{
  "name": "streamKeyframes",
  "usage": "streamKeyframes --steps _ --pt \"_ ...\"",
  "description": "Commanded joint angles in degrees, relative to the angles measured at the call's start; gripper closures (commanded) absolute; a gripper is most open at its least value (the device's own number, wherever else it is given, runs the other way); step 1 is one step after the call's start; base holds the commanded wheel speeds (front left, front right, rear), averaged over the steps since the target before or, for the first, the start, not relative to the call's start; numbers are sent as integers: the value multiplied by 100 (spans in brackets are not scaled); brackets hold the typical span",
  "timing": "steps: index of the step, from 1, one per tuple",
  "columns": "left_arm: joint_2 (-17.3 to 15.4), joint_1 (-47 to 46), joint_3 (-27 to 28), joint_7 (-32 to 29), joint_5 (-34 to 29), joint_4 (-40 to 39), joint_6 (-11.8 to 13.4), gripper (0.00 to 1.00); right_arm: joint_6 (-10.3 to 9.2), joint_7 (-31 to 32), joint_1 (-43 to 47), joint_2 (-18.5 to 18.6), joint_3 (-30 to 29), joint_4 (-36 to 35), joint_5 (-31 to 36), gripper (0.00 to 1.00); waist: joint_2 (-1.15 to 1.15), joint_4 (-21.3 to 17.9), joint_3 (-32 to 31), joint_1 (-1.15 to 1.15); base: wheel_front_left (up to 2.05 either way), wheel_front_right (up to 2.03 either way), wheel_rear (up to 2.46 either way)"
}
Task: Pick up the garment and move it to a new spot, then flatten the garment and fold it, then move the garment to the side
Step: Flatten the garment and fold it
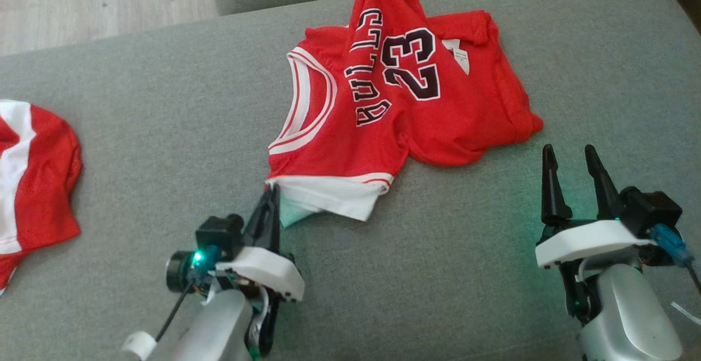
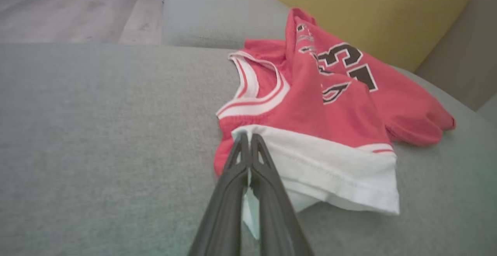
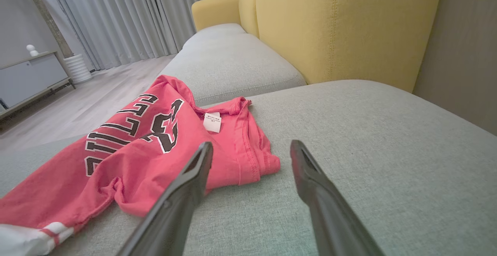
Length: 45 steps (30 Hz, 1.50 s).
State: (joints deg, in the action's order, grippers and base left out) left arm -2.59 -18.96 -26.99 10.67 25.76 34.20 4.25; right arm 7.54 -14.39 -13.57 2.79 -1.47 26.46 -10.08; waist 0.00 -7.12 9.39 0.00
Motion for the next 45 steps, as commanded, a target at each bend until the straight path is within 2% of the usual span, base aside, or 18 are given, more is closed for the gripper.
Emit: streamKeyframes --steps 1,8,12,22,30,35,41,45 --pt "-79 -308 261 125 14 -237 62 100 -5 -61 -204 9 120 -159 18 0 0 24 -29 0 0 0 0" --pt "-289 -445 629 402 -129 -949 246 100 -5 -61 -175 9 152 -112 31 0 0 166 -151 0 0 0 0" --pt "-383 -312 743 426 -237 -1390 236 100 -5 -61 -135 9 193 -88 22 0 0 271 -203 0 0 0 0" --pt "-710 560 548 264 -288 -1719 141 100 -5 -61 -3 9 171 23 14 0 0 643 -362 0 0 0 0" --pt "-1022 1038 206 -257 -407 -1760 39 100 -5 -61 77 9 207 143 -8 0 0 979 -563 0 0 0 0" --pt "-1073 1144 212 -336 -454 -1725 203 100 -5 -61 85 9 264 190 -14 0 0 1047 -619 0 0 0 0" --pt "-1020 1142 701 122 -338 -1796 675 100 -5 -61 65 9 317 203 -41 0 0 1035 -632 0 0 0 0" --pt "-1020 1106 901 317 -358 -1923 800 100 -5 -61 61 9 328 187 -65 0 0 996 -615 0 0 0 0"
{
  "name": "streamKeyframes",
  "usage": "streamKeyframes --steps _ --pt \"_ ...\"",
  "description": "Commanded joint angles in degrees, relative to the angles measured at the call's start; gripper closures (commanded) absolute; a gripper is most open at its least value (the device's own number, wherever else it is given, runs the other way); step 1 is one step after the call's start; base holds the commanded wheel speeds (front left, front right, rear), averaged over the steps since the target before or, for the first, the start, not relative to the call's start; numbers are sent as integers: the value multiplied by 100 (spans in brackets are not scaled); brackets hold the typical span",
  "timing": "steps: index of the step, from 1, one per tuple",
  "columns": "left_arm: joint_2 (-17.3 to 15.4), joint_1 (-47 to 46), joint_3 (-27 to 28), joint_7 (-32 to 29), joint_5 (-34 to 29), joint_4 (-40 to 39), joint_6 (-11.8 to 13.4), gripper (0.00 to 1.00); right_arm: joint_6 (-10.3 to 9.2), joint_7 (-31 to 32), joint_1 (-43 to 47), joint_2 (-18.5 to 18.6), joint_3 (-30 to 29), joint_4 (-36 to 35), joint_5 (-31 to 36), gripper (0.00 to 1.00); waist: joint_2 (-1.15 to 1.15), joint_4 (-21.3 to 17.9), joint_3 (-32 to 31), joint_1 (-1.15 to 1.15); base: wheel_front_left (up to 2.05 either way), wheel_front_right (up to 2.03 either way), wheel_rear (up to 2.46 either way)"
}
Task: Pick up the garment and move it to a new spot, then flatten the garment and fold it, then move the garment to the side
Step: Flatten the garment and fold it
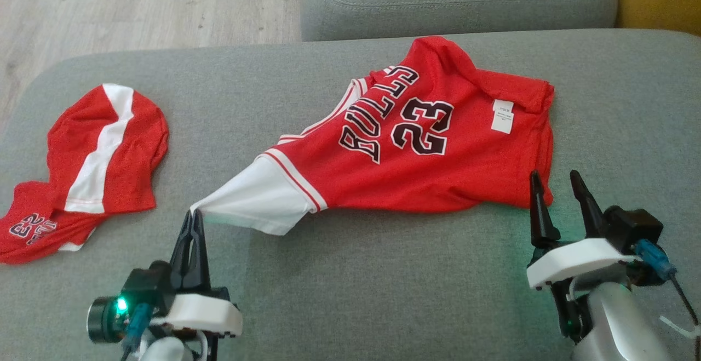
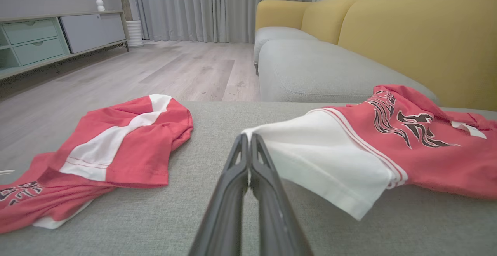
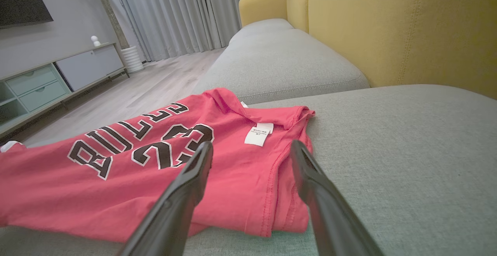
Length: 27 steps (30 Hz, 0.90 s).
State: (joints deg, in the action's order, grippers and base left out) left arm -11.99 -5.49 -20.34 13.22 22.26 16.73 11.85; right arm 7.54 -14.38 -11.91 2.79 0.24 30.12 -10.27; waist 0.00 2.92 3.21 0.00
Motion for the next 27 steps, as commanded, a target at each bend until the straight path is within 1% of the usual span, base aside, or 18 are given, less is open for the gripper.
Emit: streamKeyframes --steps 1,2,3,4,5,9,13,17,20,21,22,23,27 --pt "-77 -228 240 75 -5 -161 33 100 -5 -62 -103 9 160 -182 -55 0 0 -18 6 0 0 0 0" --pt "-76 -213 223 78 -3 -121 16 100 -5 -62 -100 9 162 -184 -63 0 0 -29 9 0 0 0 0" --pt "-72 -210 225 87 -18 -95 38 77 -5 -62 -95 9 162 -188 -69 0 0 -37 13 0 0 0 0" --pt "-60 -211 238 97 -40 -75 85 22 -5 -62 -88 9 161 -190 -75 0 0 -44 17 0 0 0 0" --pt "-36 -209 253 106 -42 -58 118 0 -5 -62 -82 9 157 -191 -77 0 0 -50 20 0 0 0 0" --pt "95 -237 334 149 -36 -104 181 0 -5 -62 -78 9 124 -186 -75 0 0 -56 30 0 0 0 0" --pt "223 -285 364 172 -109 -327 86 0 -5 -62 -88 9 97 -183 -68 0 0 -52 28 0 0 0 0" --pt "370 -280 418 175 -254 -736 -165 0 -5 -62 -110 9 74 -206 -56 0 0 -52 35 0 0 0 0" --pt "473 -213 428 176 -359 -893 -341 0 -5 -62 -118 9 45 -222 -43 0 0 -60 40 0 0 0 0" --pt "534 -170 427 176 -414 -926 -444 0 -5 -62 -119 9 25 -227 -32 0 0 -69 49 0 0 0 0" --pt "534 -170 427 176 -414 -926 -444 0 -5 -62 -119 9 25 -227 -32 0 0 -69 49 0 0 0 0" --pt "587 -139 431 177 -467 -934 -525 0 -5 -62 -126 9 12 -235 -21 0 0 -80 70 0 0 0 0" --pt "685 -119 440 177 -553 -930 -657 0 -5 -62 -157 9 -70 -250 23 0 0 -90 126 0 0 0 0"
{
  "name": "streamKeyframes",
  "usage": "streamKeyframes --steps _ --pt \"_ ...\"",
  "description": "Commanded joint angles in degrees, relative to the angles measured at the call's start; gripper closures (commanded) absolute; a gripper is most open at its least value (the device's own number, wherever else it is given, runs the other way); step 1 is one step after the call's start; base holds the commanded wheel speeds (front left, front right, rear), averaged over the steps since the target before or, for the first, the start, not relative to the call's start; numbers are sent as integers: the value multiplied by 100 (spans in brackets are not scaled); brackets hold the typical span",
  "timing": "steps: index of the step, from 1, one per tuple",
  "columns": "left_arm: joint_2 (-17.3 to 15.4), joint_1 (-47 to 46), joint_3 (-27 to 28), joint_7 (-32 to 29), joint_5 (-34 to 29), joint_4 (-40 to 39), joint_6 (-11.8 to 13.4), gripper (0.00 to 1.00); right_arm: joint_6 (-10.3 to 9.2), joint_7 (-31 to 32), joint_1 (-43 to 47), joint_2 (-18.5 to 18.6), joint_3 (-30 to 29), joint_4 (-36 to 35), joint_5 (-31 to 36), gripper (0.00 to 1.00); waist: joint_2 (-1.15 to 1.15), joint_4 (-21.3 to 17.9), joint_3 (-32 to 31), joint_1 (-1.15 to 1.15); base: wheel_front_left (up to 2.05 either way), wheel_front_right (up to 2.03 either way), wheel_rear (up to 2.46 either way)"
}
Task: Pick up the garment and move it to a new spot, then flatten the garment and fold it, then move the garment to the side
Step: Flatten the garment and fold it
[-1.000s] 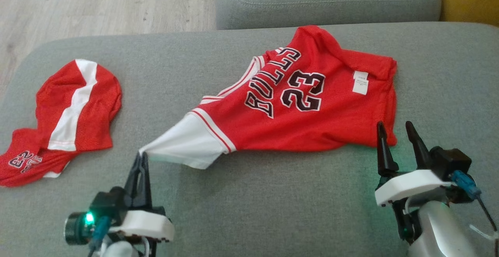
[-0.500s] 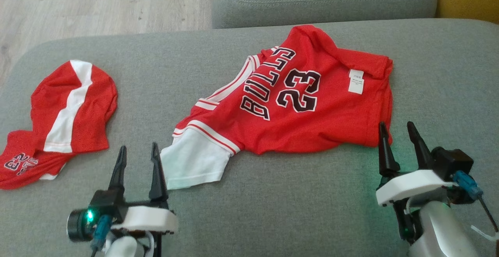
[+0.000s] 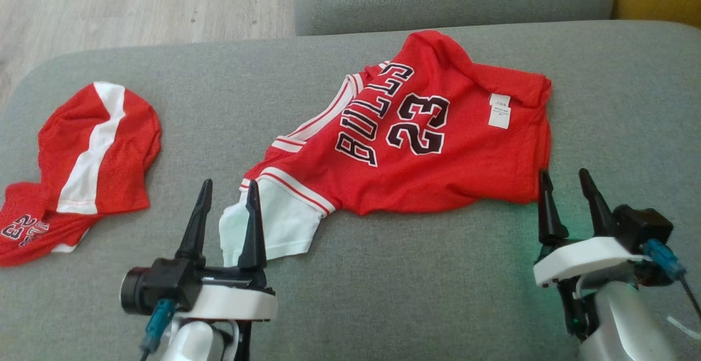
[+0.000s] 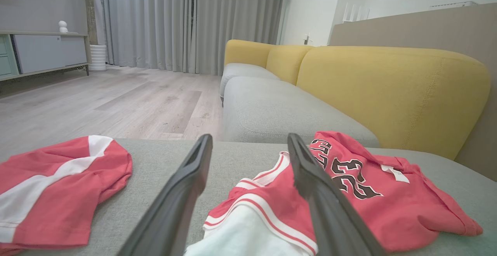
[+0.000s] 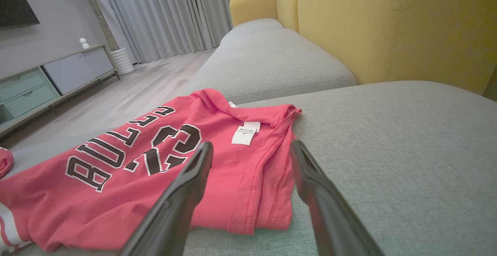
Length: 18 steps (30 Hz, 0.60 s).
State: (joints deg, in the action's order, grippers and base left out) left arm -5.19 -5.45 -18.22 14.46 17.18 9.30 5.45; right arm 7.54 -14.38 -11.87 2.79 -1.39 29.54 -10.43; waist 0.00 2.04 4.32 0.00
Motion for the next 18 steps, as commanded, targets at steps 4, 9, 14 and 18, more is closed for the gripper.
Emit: streamKeyframes --steps 4,9,14,18 --pt "76 -152 212 53 -115 -156 -133 0 -5 -28 -316 9 -165 -187 248 0 0 5 131 0 0 0 0" --pt "127 -237 212 53 -172 -133 -213 0 -5 272 -660 9 -538 -51 599 0 0 35 287 0 0 0 0" --pt "178 -361 168 53 -212 -58 -304 0 -5 1007 -1268 9 -972 530 716 0 0 139 518 0 0 0 0" --pt "206 -468 121 53 -210 -11 -359 0 -5 1515 -1767 9 -1134 1255 384 0 0 269 660 0 0 0 0"
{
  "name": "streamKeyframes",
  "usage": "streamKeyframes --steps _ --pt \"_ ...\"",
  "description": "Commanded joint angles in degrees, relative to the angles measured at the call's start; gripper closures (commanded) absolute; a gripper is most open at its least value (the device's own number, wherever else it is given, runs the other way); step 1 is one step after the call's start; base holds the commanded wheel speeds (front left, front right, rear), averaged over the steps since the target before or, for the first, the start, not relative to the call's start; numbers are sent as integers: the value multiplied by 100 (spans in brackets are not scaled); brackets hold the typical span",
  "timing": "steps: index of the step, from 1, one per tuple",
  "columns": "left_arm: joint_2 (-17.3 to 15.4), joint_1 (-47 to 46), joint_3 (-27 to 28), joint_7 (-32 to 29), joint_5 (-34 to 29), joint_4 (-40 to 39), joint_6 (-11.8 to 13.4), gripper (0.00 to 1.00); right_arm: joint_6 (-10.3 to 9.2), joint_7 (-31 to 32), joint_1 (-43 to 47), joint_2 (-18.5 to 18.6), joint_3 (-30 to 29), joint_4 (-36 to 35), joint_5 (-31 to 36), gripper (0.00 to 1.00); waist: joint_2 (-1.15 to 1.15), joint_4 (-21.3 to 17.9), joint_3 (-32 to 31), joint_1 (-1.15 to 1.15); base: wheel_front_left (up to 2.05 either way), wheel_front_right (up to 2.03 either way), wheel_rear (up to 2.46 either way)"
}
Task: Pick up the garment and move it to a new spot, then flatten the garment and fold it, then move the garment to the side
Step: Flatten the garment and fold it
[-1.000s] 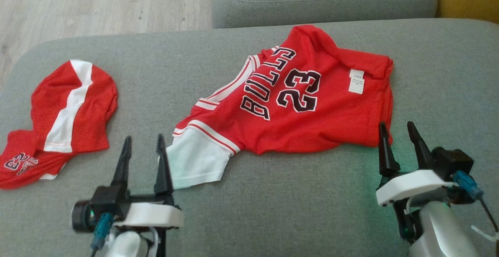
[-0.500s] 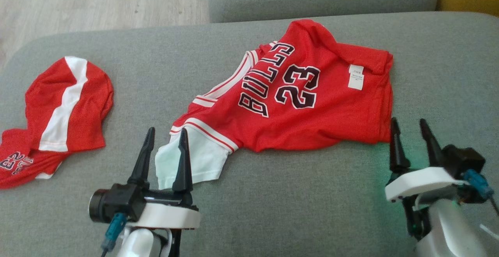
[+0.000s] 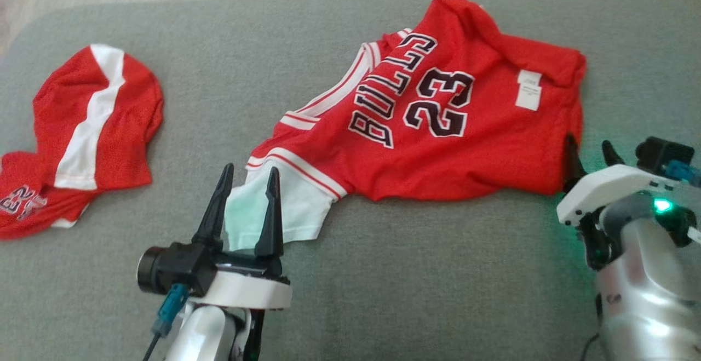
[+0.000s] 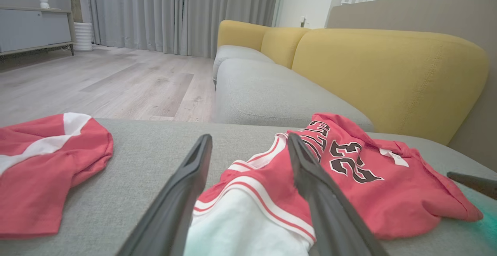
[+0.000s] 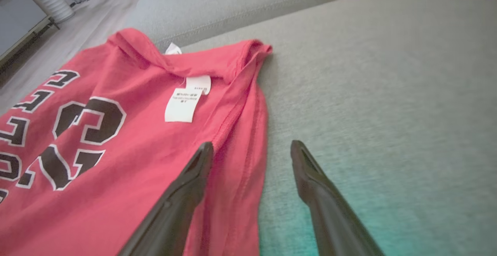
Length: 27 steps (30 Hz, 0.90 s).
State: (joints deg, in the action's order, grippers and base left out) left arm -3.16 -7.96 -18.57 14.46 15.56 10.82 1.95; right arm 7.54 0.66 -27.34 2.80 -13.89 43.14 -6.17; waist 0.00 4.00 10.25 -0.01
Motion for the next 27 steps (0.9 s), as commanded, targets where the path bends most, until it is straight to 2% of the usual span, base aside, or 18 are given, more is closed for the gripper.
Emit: streamKeyframes --steps 1,8,9,10,17,23,27 --pt "8 -243 141 53 -47 -148 -20 0 -5 91 -332 8 90 67 -93 0 0 115 98 1 0 0 0" --pt "24 -380 87 53 7 -96 -26 0 -5 381 -1001 8 -168 1116 -110 0 0 366 260 1 0 0 0" --pt "25 -396 73 53 31 -101 -19 0 -5 362 -1074 12 -226 1181 24 63 0 397 286 1 0 0 0" --pt "26 -412 49 53 58 -109 -9 0 -5 324 -1154 34 -289 1218 156 100 0 437 318 1 0 0 0" --pt "27 -545 -90 53 226 -193 81 0 -5 67 -1897 408 -318 1091 879 100 0 682 620 1 0 0 0" --pt "27 -709 -251 53 379 -251 129 0 -5 -5 -2640 890 -69 1007 1136 100 0 926 891 1 0 0 0" --pt "27 -800 -323 53 451 -265 158 0 -5 -32 -3065 1079 137 1158 1274 100 0 1078 1017 1 0 0 0"
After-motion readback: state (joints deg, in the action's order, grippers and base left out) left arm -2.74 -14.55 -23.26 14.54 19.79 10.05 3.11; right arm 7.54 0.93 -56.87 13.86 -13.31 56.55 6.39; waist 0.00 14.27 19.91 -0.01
